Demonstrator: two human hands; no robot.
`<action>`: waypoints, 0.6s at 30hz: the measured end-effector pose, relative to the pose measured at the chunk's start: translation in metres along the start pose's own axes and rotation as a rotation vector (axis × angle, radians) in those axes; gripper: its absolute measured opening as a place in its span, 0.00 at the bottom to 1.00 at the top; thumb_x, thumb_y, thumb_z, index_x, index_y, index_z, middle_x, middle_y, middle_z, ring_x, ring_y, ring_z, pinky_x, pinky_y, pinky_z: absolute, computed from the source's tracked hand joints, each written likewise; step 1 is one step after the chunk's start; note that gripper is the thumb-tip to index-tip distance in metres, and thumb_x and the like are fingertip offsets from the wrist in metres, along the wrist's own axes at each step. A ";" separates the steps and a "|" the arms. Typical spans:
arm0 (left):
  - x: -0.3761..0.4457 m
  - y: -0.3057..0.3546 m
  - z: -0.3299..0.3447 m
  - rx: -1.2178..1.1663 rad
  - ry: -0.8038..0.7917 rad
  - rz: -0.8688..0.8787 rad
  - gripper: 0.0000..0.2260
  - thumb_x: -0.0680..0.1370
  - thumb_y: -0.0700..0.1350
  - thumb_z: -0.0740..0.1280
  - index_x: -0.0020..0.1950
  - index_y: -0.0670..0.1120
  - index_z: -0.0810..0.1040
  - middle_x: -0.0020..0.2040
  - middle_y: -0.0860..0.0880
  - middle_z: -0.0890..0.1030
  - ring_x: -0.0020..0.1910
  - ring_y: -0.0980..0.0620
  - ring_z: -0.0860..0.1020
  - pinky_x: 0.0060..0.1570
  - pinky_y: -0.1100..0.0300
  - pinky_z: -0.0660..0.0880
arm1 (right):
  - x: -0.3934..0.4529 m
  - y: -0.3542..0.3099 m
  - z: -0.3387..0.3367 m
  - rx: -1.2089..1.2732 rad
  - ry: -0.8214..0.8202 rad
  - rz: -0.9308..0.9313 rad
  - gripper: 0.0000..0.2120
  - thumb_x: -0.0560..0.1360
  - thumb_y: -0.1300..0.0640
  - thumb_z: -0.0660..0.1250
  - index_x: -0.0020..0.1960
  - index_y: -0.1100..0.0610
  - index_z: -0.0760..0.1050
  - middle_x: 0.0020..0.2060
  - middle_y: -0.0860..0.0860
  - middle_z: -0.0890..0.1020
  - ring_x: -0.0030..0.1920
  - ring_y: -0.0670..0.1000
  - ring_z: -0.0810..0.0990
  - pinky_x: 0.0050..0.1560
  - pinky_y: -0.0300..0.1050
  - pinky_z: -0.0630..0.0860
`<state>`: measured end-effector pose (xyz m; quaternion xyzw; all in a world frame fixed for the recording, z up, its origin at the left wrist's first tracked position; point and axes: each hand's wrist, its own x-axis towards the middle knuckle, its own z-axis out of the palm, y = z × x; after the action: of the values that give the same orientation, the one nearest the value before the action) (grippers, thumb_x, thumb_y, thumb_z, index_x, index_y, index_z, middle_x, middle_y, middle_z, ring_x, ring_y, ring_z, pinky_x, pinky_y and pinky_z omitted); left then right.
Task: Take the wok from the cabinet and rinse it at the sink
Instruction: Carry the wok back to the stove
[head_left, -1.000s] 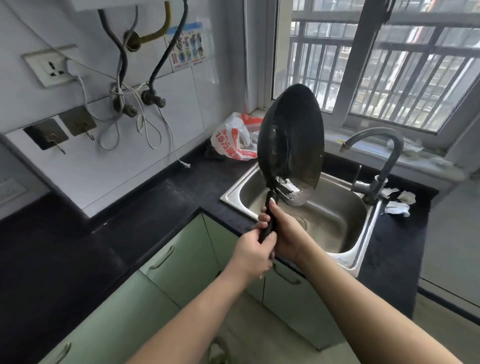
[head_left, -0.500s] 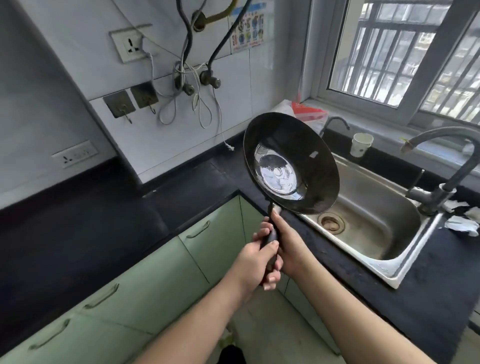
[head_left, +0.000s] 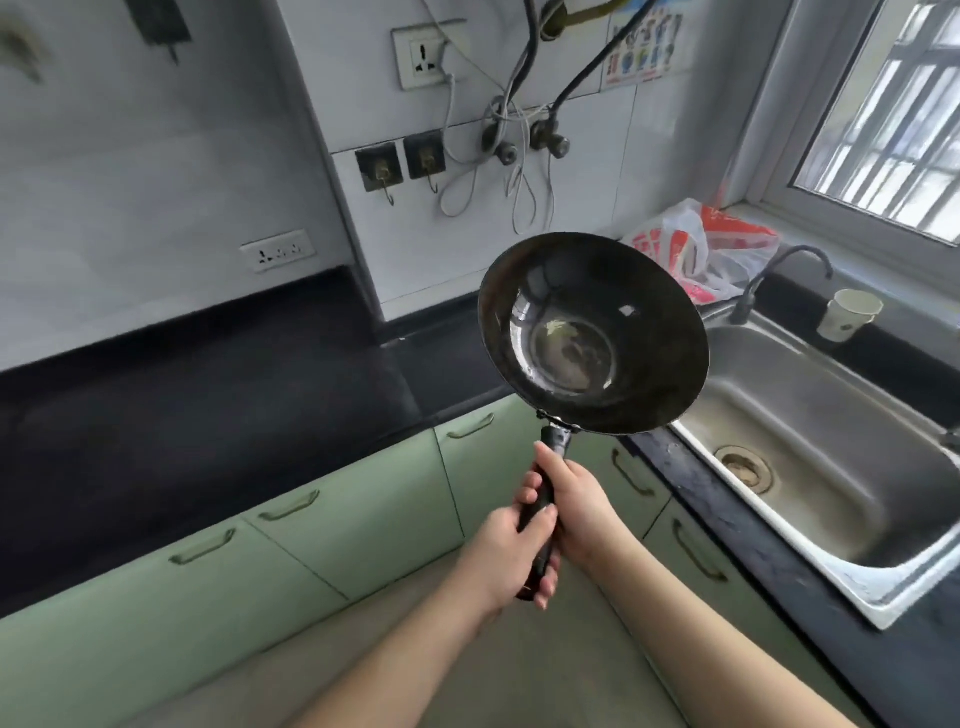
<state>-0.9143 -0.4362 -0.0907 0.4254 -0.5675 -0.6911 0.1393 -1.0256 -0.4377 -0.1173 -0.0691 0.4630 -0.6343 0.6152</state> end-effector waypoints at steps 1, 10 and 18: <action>-0.006 -0.003 -0.006 0.034 0.033 0.001 0.13 0.83 0.46 0.58 0.42 0.39 0.69 0.25 0.45 0.73 0.19 0.51 0.71 0.20 0.62 0.68 | -0.002 0.006 0.008 -0.020 0.004 0.003 0.14 0.81 0.54 0.61 0.39 0.56 0.64 0.28 0.50 0.71 0.27 0.48 0.70 0.29 0.41 0.70; -0.087 -0.057 -0.063 0.064 0.273 0.068 0.16 0.83 0.49 0.57 0.39 0.42 0.70 0.24 0.47 0.72 0.17 0.53 0.69 0.17 0.63 0.64 | -0.039 0.088 0.077 -0.296 0.015 0.038 0.15 0.81 0.55 0.60 0.37 0.59 0.66 0.27 0.51 0.74 0.27 0.49 0.72 0.35 0.46 0.71; -0.180 -0.106 -0.131 0.025 0.385 0.112 0.14 0.83 0.48 0.57 0.41 0.42 0.72 0.24 0.46 0.73 0.17 0.52 0.68 0.19 0.62 0.64 | -0.082 0.176 0.147 -0.469 -0.067 0.089 0.14 0.79 0.54 0.63 0.38 0.59 0.70 0.30 0.52 0.76 0.30 0.52 0.75 0.42 0.51 0.74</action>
<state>-0.6781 -0.3681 -0.1078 0.5194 -0.5614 -0.5811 0.2782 -0.7839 -0.4093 -0.1133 -0.2109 0.5795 -0.4791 0.6247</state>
